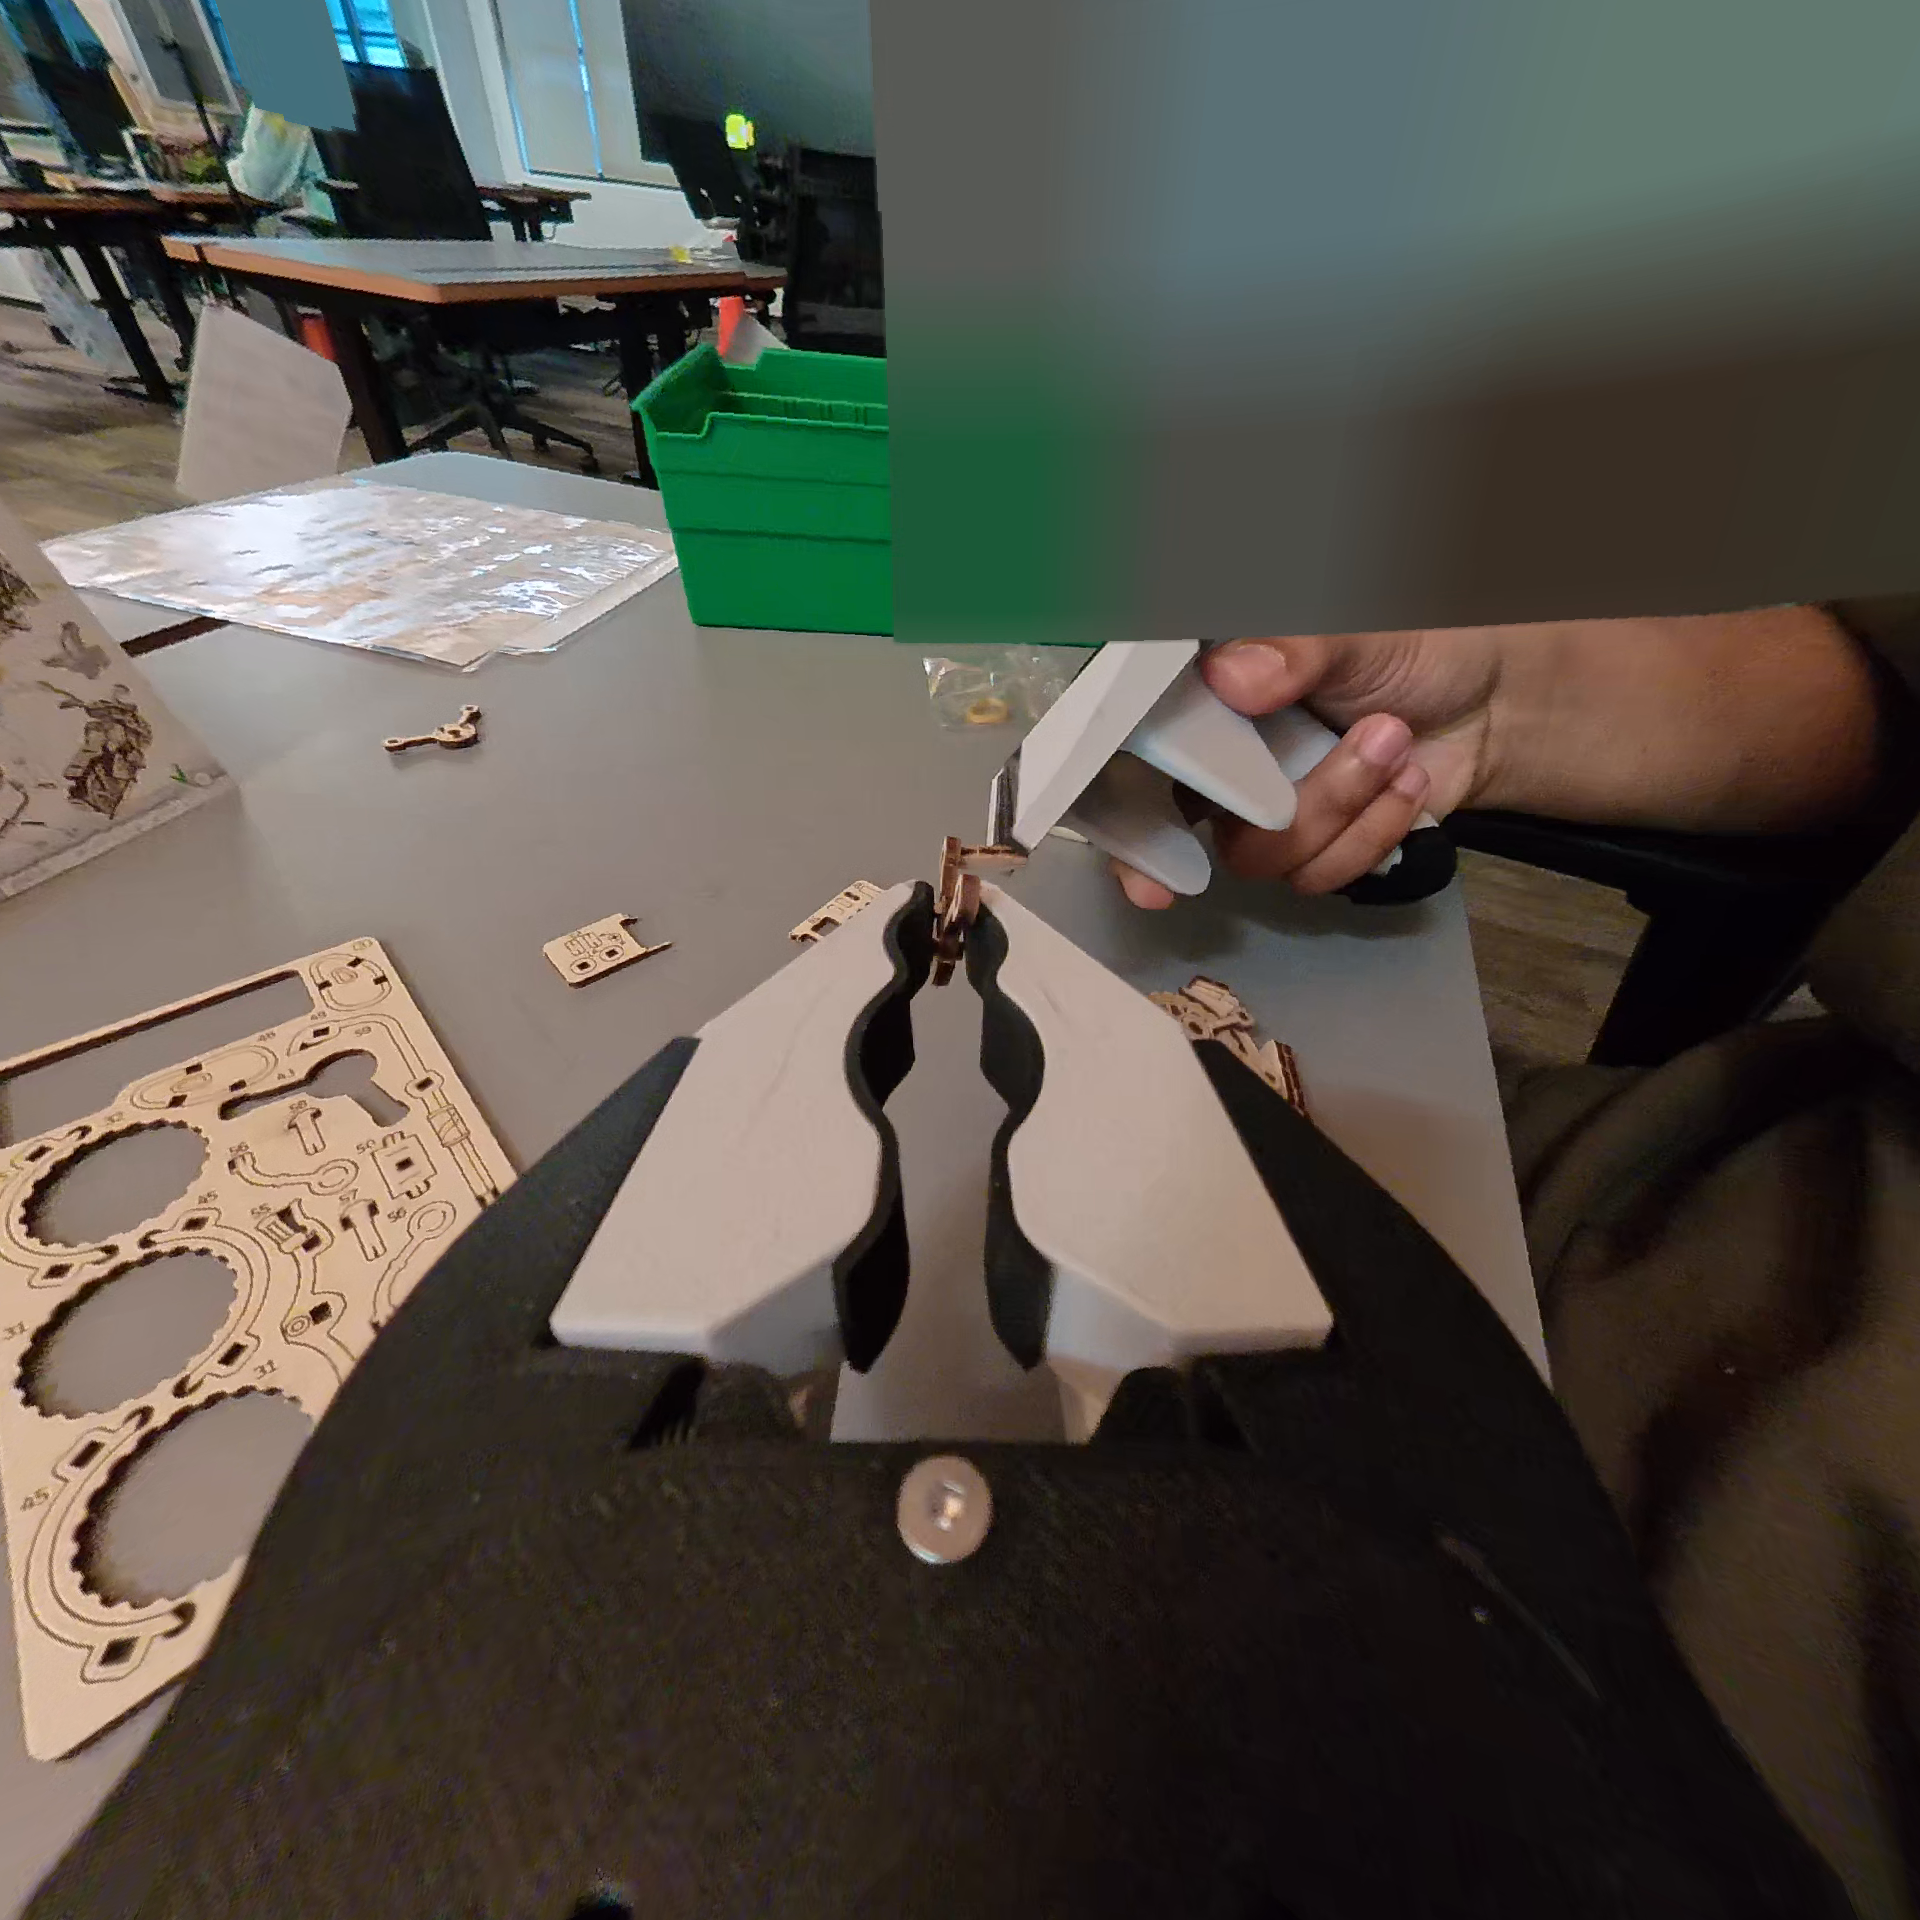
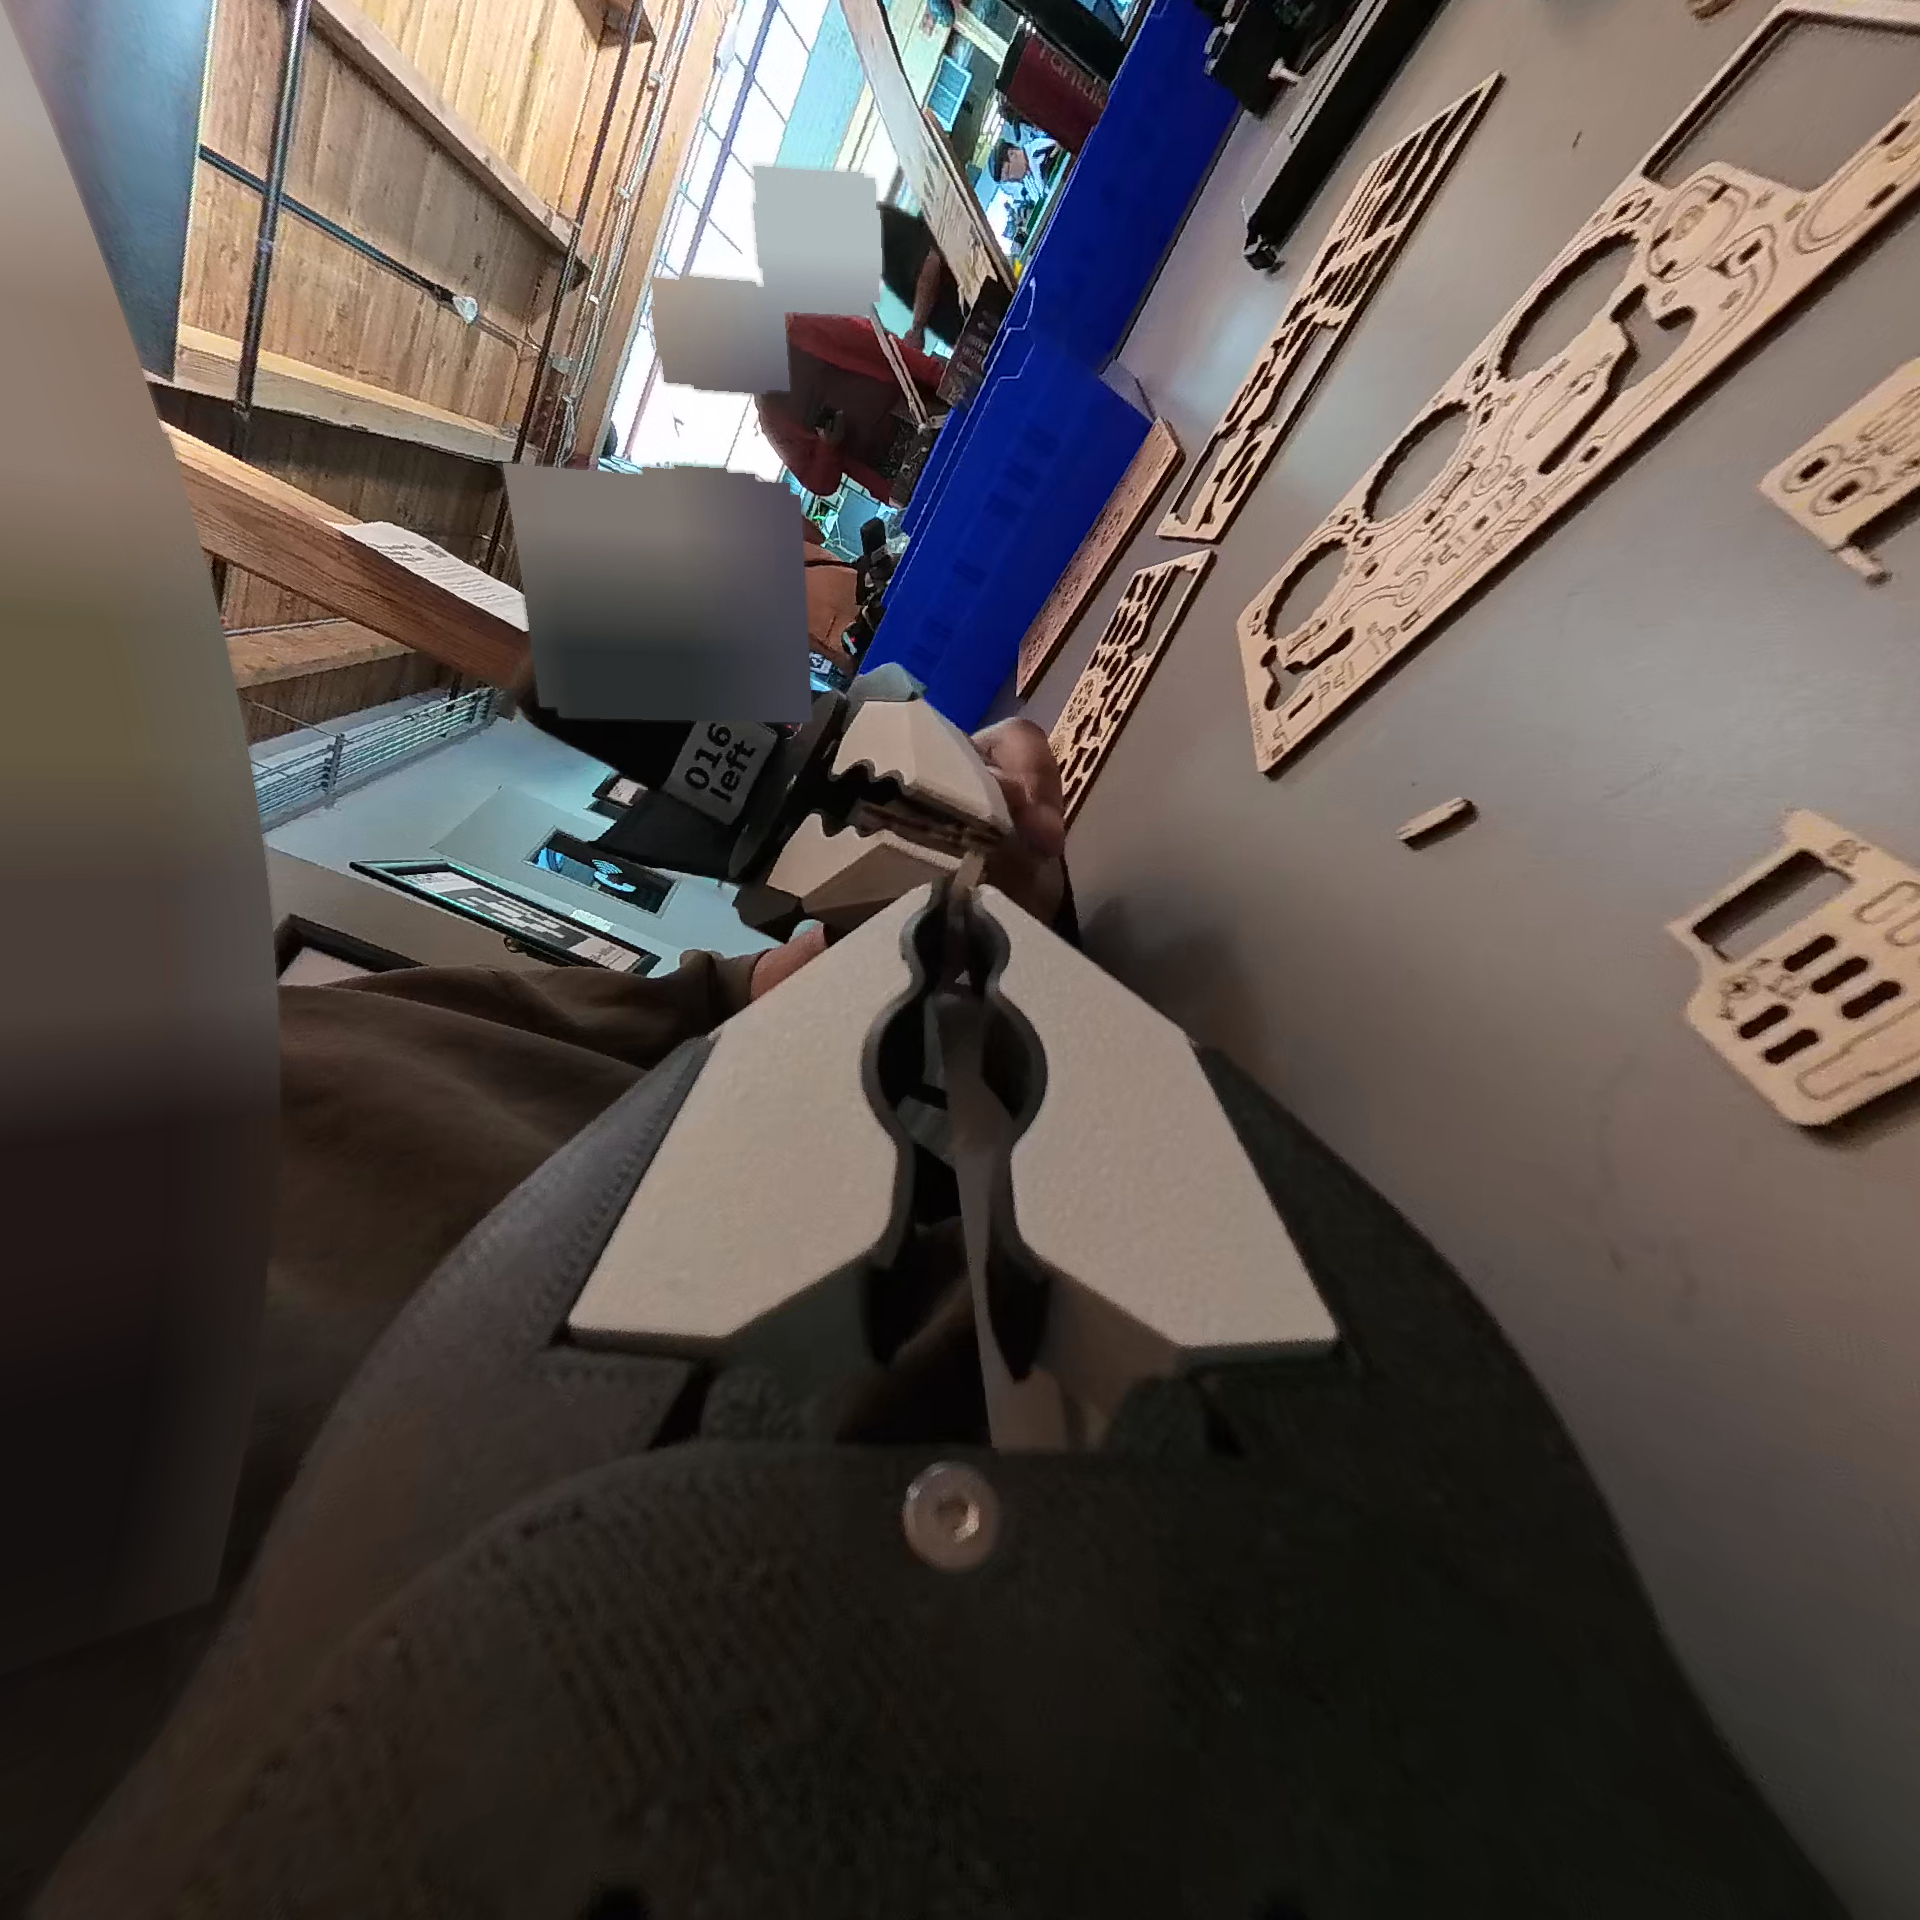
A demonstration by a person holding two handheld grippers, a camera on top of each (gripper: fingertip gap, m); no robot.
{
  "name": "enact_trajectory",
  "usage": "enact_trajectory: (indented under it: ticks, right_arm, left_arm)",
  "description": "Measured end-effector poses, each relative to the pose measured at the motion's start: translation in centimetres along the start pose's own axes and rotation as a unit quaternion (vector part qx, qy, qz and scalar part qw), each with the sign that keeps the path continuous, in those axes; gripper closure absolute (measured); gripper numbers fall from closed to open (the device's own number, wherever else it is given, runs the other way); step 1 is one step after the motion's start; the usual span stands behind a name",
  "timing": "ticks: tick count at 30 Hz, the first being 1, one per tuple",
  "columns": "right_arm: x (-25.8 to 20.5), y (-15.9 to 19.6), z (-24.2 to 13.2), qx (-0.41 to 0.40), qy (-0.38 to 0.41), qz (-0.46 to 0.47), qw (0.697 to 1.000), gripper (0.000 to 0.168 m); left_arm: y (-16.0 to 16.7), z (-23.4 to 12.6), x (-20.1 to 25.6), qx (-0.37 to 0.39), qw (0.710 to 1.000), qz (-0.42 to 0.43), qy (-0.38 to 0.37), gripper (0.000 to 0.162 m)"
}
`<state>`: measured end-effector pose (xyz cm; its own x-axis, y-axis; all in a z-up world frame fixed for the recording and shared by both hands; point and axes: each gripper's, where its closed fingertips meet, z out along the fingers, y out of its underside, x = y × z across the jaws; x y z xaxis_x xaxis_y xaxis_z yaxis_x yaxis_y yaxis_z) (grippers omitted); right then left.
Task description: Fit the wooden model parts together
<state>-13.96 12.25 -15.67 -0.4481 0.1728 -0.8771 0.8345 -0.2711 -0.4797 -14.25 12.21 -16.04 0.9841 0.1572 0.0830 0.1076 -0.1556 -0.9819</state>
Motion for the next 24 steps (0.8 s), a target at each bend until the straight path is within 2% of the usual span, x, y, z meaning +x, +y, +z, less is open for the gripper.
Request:
enact_trajectory:
  ticks: [10, 17, 24]
  right_arm:
    - [0.3, -1.0, -0.6, 0.015, 0.035, -0.070, 0.997, 0.150]
    - [-0.1, -1.3, -1.6, -0.006, 0.068, -0.243, 0.968, 0.139]
    - [-1.7, 0.5, -0.3, -0.029, 0.025, -0.243, 0.969, 0.138]
  left_arm:
    - [-0.1, -0.1, -1.2, 0.017, 0.995, -0.097, 0.002, 0.161]
    - [-0.5, -0.3, 0.4, 0.029, 0.977, -0.185, 0.103, 0.161]
    - [-1.1, -0.6, 1.3, 0.040, 0.966, -0.211, 0.147, 0.161]
